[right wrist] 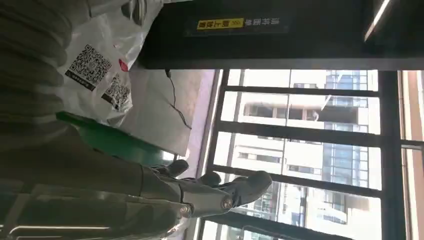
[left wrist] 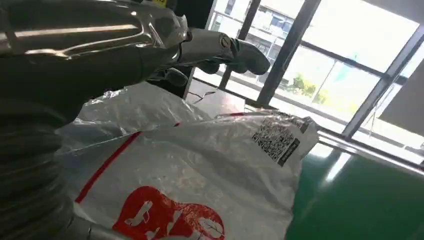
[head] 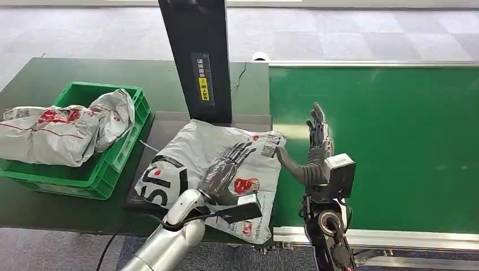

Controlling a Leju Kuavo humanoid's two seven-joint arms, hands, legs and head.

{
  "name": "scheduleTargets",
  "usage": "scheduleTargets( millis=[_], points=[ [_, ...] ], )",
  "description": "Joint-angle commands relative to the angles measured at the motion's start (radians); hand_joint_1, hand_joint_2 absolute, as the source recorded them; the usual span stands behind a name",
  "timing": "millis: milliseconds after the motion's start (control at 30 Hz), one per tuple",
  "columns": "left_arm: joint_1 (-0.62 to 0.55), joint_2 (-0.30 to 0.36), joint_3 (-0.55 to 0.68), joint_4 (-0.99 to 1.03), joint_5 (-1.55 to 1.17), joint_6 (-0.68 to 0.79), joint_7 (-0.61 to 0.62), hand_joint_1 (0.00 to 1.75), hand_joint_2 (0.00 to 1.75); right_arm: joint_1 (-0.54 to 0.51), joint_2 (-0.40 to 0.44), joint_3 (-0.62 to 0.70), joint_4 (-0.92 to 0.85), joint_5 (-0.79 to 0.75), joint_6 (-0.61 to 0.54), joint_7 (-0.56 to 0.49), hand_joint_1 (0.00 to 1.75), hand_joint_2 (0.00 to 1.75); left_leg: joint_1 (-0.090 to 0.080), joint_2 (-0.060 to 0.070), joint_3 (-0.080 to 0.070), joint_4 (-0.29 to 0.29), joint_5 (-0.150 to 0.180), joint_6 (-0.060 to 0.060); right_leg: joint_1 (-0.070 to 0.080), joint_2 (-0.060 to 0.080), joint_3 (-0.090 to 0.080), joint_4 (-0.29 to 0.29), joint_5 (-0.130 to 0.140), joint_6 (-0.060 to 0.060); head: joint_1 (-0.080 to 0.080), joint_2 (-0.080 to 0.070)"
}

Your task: Moved the parcel from conveyor to table for the left to box.

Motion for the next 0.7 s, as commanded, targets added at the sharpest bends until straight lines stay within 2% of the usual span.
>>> scheduleTargets(
  millis=[33,400,500,667,700],
  points=[
    [-0.21,-0.043,-0.076,0.378,-0.066,-0.017,0.076,0.0,1.75,-0.042,0.027,-0.035,0.045,0.009,0.022,-0.004,0.0,1.75,0.0,-0.001,0.001,0.0,0.0,0.0,0.0,-0.001,0.001,-0.001,0.0,0.0,0.0,0.0],
    [-0.255,-0.048,-0.11,0.497,-0.166,-0.159,0.165,0.0,1.75,-0.086,0.044,-0.037,0.072,0.017,0.046,-0.016,0.0,1.75,0.0,0.002,0.0,-0.001,0.001,0.0,0.0,0.002,0.0,-0.001,0.001,0.0,0.0,0.0],
    [-0.255,-0.047,-0.109,0.497,-0.167,-0.159,0.165,0.0,1.75,-0.086,0.044,-0.037,0.072,0.017,0.046,-0.016,0.0,1.75,0.0,0.001,0.001,-0.001,0.0,0.0,0.0,0.002,0.001,-0.001,0.0,0.0,0.001,0.0],
    [-0.27,-0.044,-0.104,0.513,-0.178,-0.244,0.185,0.0,1.75,-0.087,0.043,-0.043,0.073,0.018,0.05,-0.027,0.0,1.75,0.0,0.001,0.002,-0.002,0.0,0.0,0.0,0.002,0.003,-0.001,0.001,0.0,0.0,0.0],
    [-0.271,-0.045,-0.101,0.515,-0.177,-0.263,0.184,1.1,1.75,-0.095,0.043,-0.045,0.078,0.016,0.051,-0.028,0.0,1.75,0.0,0.002,0.003,-0.003,0.001,0.0,0.0,0.003,0.003,-0.002,0.002,0.0,0.0,0.0]
  ],
)
